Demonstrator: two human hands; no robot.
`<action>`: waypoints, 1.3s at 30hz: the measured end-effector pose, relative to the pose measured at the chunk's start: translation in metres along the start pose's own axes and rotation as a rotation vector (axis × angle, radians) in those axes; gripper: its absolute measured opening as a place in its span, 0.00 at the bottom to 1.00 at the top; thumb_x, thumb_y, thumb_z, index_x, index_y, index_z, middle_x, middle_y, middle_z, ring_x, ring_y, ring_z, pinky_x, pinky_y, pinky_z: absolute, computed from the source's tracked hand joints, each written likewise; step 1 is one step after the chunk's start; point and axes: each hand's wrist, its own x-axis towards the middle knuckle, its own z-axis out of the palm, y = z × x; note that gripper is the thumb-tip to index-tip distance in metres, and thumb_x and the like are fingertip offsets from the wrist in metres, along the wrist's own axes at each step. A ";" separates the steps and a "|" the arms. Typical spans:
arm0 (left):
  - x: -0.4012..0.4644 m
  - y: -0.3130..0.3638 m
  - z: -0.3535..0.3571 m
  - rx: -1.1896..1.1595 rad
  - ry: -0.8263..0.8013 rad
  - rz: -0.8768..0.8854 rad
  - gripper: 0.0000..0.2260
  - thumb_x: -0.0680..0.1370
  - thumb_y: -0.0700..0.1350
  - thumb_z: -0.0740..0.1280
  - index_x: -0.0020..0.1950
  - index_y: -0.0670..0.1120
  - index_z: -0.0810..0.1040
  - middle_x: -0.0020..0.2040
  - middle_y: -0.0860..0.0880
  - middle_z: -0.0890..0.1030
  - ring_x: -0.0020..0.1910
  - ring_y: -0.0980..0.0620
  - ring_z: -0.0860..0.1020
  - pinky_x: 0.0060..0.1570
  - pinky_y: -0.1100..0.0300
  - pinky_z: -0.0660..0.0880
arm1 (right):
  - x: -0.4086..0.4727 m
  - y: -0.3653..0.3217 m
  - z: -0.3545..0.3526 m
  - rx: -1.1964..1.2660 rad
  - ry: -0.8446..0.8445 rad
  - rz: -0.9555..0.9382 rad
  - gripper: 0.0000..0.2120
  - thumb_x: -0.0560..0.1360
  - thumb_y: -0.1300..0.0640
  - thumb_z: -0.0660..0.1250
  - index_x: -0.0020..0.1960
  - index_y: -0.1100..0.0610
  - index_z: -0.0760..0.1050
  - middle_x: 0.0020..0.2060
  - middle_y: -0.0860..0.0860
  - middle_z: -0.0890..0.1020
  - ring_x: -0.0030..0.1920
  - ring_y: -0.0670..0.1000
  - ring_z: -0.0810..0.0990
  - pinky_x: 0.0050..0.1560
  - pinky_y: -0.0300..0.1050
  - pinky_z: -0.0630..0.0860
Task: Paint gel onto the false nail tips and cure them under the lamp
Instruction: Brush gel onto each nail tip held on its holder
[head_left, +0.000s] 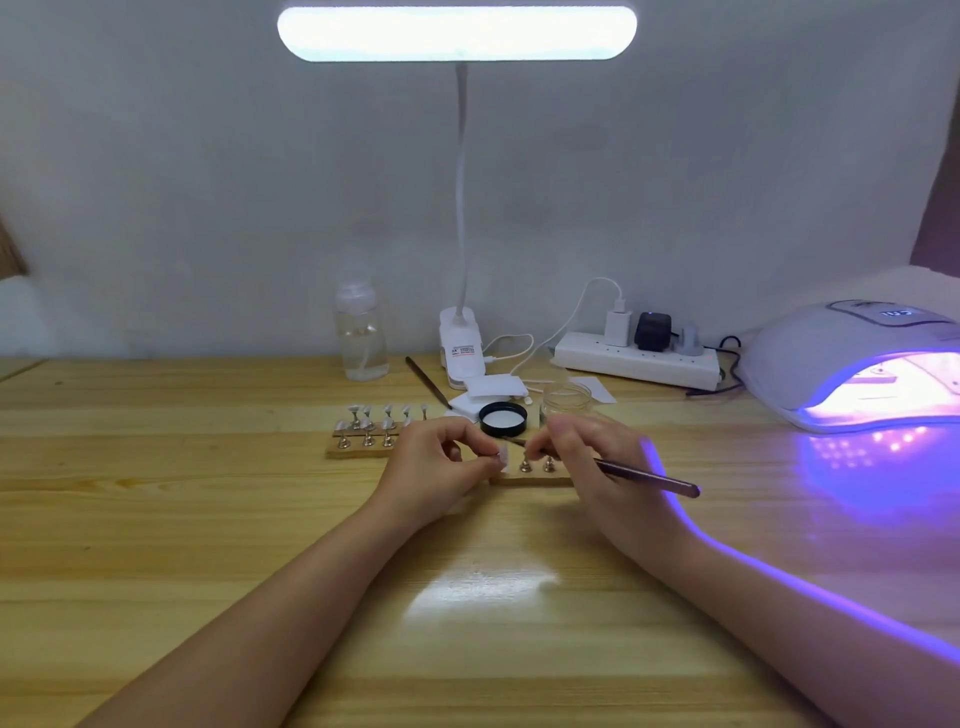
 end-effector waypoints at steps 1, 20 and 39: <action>0.000 0.000 0.000 0.002 0.000 0.005 0.09 0.68 0.36 0.74 0.32 0.48 0.78 0.20 0.61 0.73 0.22 0.60 0.65 0.25 0.73 0.62 | 0.000 0.000 0.000 0.008 -0.012 0.007 0.21 0.74 0.41 0.53 0.34 0.50 0.78 0.34 0.42 0.81 0.39 0.42 0.79 0.46 0.48 0.76; 0.000 -0.001 0.000 -0.032 0.008 -0.011 0.10 0.67 0.37 0.74 0.31 0.50 0.79 0.24 0.60 0.76 0.24 0.60 0.65 0.27 0.72 0.63 | -0.003 -0.001 0.001 0.118 -0.017 0.056 0.19 0.74 0.41 0.57 0.32 0.48 0.78 0.31 0.47 0.82 0.34 0.44 0.81 0.42 0.50 0.78; 0.001 -0.002 -0.001 -0.070 0.036 -0.006 0.09 0.68 0.38 0.74 0.34 0.52 0.81 0.28 0.58 0.79 0.28 0.60 0.69 0.30 0.73 0.67 | -0.001 -0.001 -0.002 0.006 -0.011 -0.079 0.17 0.76 0.48 0.58 0.34 0.52 0.78 0.32 0.45 0.81 0.37 0.40 0.78 0.45 0.33 0.71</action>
